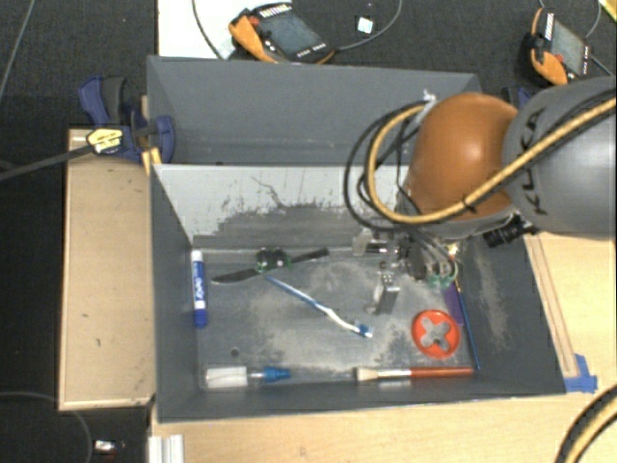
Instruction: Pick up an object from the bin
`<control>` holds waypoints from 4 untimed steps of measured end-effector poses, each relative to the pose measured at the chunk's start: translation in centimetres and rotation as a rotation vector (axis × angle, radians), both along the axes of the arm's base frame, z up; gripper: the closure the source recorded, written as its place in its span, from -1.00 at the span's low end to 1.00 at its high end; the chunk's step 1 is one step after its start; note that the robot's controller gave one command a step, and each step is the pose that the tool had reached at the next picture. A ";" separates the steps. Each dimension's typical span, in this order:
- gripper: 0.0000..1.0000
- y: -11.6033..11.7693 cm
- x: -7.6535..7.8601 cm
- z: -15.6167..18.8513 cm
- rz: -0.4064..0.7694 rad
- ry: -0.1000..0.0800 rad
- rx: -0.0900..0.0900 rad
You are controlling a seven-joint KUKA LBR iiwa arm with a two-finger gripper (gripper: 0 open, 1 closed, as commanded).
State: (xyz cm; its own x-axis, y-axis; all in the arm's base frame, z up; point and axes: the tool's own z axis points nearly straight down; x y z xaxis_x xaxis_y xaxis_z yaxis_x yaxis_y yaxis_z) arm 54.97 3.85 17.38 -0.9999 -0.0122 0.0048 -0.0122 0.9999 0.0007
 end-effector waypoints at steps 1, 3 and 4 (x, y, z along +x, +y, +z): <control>-1.00 0.0 0.2 0.4 -0.002 -0.008 0.000; -1.00 6.0 -0.4 -4.2 -0.331 -0.022 0.003; -1.00 7.5 1.1 -7.3 -0.291 -0.013 0.002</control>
Offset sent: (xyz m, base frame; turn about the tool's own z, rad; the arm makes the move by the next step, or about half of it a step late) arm 0.0133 0.0420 -0.1038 0.1689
